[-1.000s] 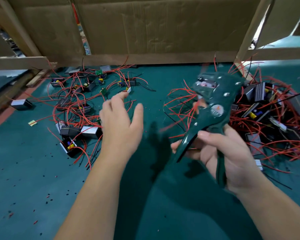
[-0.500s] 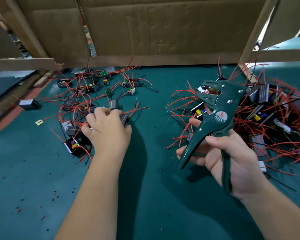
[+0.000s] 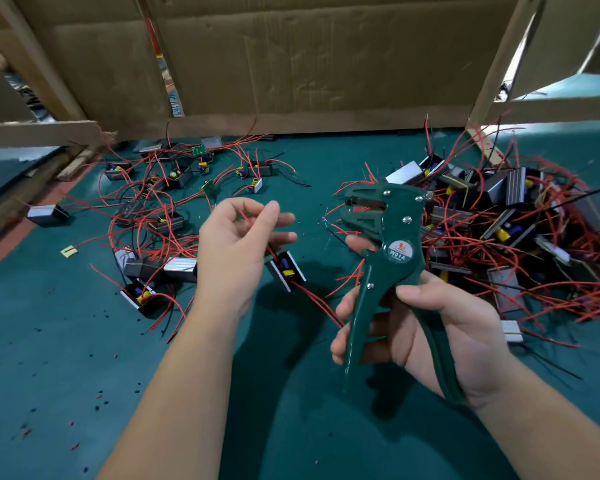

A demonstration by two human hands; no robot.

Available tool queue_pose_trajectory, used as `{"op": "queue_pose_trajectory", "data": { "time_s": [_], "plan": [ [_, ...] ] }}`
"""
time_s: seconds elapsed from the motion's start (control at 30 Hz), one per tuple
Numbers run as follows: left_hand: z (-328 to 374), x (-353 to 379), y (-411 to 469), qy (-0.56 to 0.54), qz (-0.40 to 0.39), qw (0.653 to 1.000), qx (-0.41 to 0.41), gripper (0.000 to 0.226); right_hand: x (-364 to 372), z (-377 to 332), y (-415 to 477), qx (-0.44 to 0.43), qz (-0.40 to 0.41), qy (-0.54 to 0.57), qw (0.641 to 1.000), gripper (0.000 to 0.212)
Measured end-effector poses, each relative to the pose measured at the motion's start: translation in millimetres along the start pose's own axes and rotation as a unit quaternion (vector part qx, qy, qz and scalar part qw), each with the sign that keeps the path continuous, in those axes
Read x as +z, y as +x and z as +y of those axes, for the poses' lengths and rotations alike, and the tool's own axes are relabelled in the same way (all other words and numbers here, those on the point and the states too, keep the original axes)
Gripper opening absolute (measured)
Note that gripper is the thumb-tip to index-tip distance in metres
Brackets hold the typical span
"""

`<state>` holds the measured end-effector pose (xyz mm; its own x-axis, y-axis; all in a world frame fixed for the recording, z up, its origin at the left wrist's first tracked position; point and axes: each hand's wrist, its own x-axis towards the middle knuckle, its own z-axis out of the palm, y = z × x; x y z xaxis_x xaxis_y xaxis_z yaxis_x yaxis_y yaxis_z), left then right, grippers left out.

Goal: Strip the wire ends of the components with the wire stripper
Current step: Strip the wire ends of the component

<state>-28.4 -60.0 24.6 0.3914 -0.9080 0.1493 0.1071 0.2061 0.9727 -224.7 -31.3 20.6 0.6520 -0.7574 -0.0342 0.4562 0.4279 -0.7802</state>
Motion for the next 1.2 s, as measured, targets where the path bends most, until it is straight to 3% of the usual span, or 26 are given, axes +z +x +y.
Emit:
{"op": "queue_pose_trajectory", "data": {
  "time_s": [0.1,0.27,0.77,0.97,1.07,1.2],
  "plan": [
    [-1.4,-0.4,0.1,-0.009,-0.062,0.998,-0.013,0.008,-0.3,0.2,0.9,0.008,0.011,-0.001,1.000,0.086],
    [-5.6,5.4,-5.6,0.021,-0.153,0.988,-0.018,0.014,-0.6,-1.1,1.6,0.004,0.017,0.012,1.000,0.085],
    [-16.5,13.5,-8.0,0.116,-0.134,0.984,-0.012,0.008,-4.3,-4.6,3.7,0.026,0.062,0.037,0.997,0.090],
    [-18.4,18.2,-10.2,0.147,-0.123,0.981,-0.018,0.009,-3.1,-0.5,4.3,0.002,0.076,0.015,0.997,0.081],
    [-13.2,14.5,-8.1,0.126,-0.102,0.987,-0.012,0.012,-6.5,-4.6,3.3,-0.034,0.104,0.016,0.994,0.072],
    [-3.7,7.8,-6.4,0.067,-0.099,0.993,-0.017,0.014,-8.0,-9.3,2.5,-0.023,0.094,0.021,0.995,0.076]
  ]
}}
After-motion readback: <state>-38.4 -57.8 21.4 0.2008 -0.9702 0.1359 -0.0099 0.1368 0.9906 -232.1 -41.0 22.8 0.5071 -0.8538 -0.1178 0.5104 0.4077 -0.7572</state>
